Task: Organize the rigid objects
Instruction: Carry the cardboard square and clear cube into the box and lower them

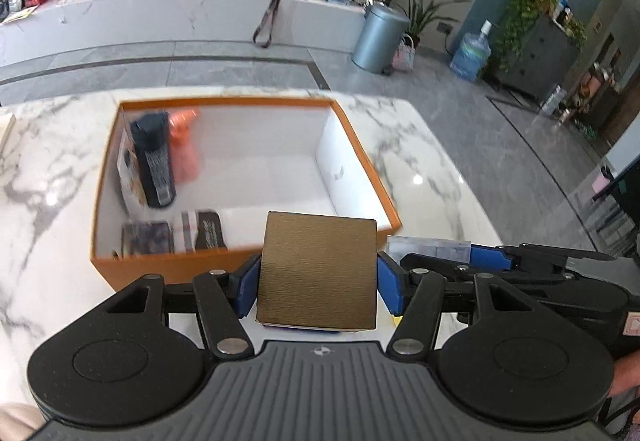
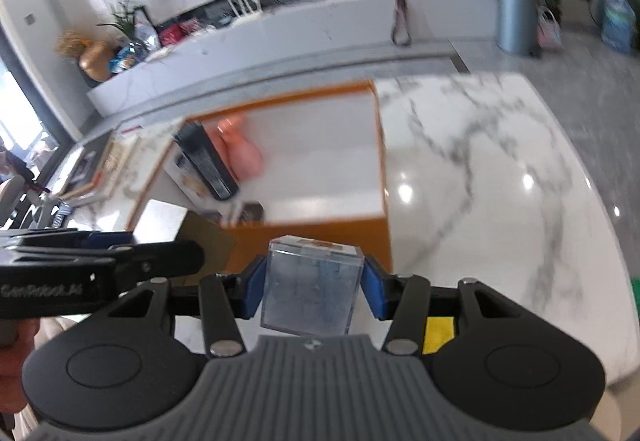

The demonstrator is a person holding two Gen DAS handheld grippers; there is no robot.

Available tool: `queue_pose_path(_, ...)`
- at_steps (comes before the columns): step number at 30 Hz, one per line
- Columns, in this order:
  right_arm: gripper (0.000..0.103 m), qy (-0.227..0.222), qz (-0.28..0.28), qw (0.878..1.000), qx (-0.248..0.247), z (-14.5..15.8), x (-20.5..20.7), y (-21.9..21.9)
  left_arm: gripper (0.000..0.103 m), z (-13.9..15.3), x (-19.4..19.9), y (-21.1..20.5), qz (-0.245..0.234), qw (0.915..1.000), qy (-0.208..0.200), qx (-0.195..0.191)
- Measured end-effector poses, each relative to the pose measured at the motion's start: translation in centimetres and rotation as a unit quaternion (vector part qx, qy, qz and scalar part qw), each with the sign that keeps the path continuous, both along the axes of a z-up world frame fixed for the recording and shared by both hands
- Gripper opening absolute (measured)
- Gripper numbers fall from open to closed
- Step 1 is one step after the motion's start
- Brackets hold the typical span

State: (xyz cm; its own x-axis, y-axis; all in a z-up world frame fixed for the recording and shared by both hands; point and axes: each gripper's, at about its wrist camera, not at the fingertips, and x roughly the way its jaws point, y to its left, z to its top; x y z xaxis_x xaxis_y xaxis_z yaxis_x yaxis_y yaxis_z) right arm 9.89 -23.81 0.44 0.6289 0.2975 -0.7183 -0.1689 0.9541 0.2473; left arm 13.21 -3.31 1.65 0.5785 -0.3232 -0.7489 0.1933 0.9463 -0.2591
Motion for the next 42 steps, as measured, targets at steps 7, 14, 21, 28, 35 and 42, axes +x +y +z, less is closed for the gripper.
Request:
queue_pose_path(7,0.051,-0.029,0.017,0.999,0.000,2.0,3.5,1.3,0.068,0.4,3.9,1.7,0.022,0.9997,0.007,-0.012)
queue_pose_path(14,0.051,-0.012,0.046,0.999,-0.022,0.6,9.0,2.9,0.068,-2.7,9.2,3.3,0.058,0.9965,0.054,-0.027)
queue_pose_path(21,0.051,0.022,0.079,0.995,-0.053,-2.4,14.8,4.8,0.068,-6.6,14.3,4.3,0.094,0.9913,0.089,-0.023)
queue_pose_path(28,0.051,0.049,0.104,0.990,-0.079,-5.7,19.4,6.3,0.068,-9.6,18.8,3.8,0.103,0.9882,0.110,-0.026)
queue_pose_path(35,0.051,0.065,0.114,0.987,-0.090,-8.4,22.4,7.1,0.068,-12.2,20.3,3.1,0.111,0.9836,0.142,-0.012)
queue_pose_path(42,0.051,0.080,0.131,0.983,-0.105,-9.8,23.5,7.8,0.068,-13.1,21.4,2.8,0.150,0.9752,0.162,-0.012)
